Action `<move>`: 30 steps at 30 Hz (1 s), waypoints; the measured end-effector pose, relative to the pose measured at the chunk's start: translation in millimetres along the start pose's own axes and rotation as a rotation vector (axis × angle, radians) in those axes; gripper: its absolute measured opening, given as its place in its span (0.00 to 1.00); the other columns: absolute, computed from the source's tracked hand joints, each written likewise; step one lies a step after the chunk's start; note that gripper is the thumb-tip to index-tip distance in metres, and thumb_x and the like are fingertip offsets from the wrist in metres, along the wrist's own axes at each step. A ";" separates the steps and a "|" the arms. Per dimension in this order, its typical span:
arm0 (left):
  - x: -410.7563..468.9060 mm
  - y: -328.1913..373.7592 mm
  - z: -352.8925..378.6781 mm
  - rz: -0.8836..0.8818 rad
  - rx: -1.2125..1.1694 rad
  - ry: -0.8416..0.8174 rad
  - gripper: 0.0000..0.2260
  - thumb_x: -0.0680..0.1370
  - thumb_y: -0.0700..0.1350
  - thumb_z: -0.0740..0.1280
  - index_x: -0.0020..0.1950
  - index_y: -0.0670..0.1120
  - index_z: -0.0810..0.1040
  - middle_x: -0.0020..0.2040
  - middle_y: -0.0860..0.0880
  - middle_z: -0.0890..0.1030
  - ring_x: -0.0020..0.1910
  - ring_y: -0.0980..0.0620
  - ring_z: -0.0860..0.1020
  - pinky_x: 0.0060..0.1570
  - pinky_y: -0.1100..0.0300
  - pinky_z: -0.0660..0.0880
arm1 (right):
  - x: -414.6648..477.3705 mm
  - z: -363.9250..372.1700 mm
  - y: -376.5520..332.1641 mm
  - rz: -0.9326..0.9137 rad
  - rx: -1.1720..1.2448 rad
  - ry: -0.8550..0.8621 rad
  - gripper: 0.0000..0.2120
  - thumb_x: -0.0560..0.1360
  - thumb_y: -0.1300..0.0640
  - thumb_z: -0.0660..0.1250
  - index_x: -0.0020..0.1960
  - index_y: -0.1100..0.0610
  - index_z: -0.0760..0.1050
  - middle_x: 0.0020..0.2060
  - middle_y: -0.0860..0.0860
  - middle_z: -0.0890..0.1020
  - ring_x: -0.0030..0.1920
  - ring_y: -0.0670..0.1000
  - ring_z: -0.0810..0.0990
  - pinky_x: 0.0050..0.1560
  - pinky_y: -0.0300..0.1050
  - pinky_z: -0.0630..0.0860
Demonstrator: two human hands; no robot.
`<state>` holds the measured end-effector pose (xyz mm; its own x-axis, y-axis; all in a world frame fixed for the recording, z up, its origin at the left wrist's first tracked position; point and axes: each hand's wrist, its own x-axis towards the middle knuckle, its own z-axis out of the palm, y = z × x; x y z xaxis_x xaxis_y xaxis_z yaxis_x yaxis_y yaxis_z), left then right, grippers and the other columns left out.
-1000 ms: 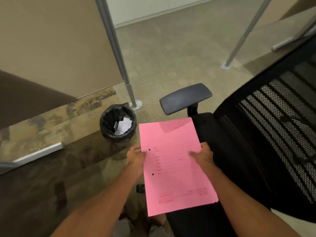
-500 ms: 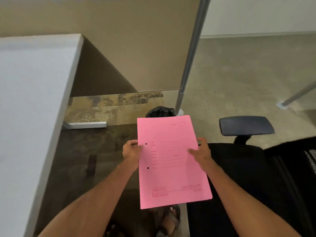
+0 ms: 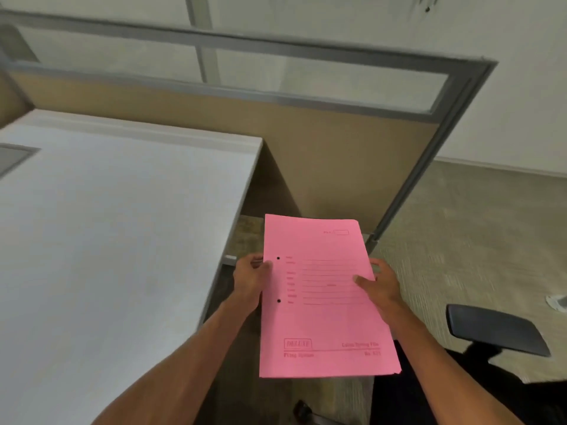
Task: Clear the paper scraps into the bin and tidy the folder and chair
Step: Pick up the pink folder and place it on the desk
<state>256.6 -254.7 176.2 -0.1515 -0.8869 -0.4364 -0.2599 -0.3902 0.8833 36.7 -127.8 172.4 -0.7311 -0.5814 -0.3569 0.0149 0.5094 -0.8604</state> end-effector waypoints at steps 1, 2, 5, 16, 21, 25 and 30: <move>0.1 8.4 -11.9 0.020 -0.015 0.011 0.09 0.77 0.38 0.66 0.56 0.39 0.79 0.51 0.42 0.83 0.49 0.42 0.82 0.48 0.48 0.81 | -1.9 6.9 -14.0 -0.025 0.001 -0.009 0.24 0.69 0.69 0.72 0.62 0.59 0.71 0.53 0.64 0.80 0.51 0.62 0.81 0.51 0.60 0.79; -0.2 16.6 -24.2 0.039 -0.024 0.019 0.08 0.77 0.39 0.66 0.54 0.39 0.80 0.49 0.42 0.83 0.47 0.42 0.83 0.47 0.49 0.82 | -4.5 14.7 -27.6 -0.048 0.001 -0.020 0.24 0.69 0.69 0.73 0.63 0.59 0.71 0.53 0.64 0.80 0.50 0.62 0.81 0.50 0.58 0.80; -1.6 40.1 -58.5 0.057 -0.028 0.072 0.08 0.77 0.39 0.65 0.51 0.40 0.82 0.46 0.42 0.84 0.45 0.40 0.83 0.49 0.45 0.81 | -11.8 40.5 -63.5 -0.091 0.010 -0.061 0.25 0.69 0.70 0.73 0.63 0.60 0.71 0.53 0.64 0.80 0.50 0.61 0.81 0.51 0.58 0.79; -16.6 75.0 -225.3 0.135 -0.216 0.281 0.10 0.74 0.37 0.64 0.45 0.47 0.85 0.42 0.45 0.86 0.42 0.43 0.85 0.47 0.43 0.82 | -64.8 177.3 -164.6 -0.232 -0.008 -0.310 0.23 0.70 0.69 0.72 0.63 0.59 0.73 0.48 0.57 0.83 0.47 0.59 0.82 0.50 0.59 0.81; -27.7 68.4 -297.1 0.122 -0.308 0.405 0.12 0.73 0.35 0.63 0.48 0.46 0.85 0.43 0.47 0.86 0.42 0.45 0.85 0.47 0.45 0.82 | -97.8 248.4 -191.4 -0.255 -0.079 -0.415 0.28 0.73 0.67 0.70 0.71 0.57 0.66 0.49 0.54 0.80 0.45 0.54 0.81 0.44 0.48 0.80; -38.7 51.2 -357.8 0.111 -0.386 0.537 0.13 0.74 0.34 0.63 0.51 0.45 0.84 0.44 0.47 0.86 0.42 0.46 0.85 0.46 0.47 0.83 | -132.9 306.3 -210.5 -0.306 -0.175 -0.507 0.30 0.73 0.63 0.70 0.73 0.55 0.64 0.60 0.59 0.78 0.54 0.58 0.80 0.59 0.55 0.77; -61.2 19.0 -428.1 0.063 -0.517 0.692 0.13 0.74 0.33 0.63 0.49 0.46 0.83 0.45 0.47 0.86 0.42 0.45 0.85 0.44 0.49 0.82 | -182.7 375.8 -220.5 -0.382 -0.224 -0.619 0.30 0.71 0.64 0.73 0.70 0.55 0.68 0.50 0.58 0.81 0.49 0.58 0.81 0.56 0.54 0.78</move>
<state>669.2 -313.7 293.1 0.5072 -0.7962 -0.3297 0.2209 -0.2497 0.9428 423.3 -372.3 290.6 -0.1403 -0.9593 -0.2450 -0.3495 0.2795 -0.8943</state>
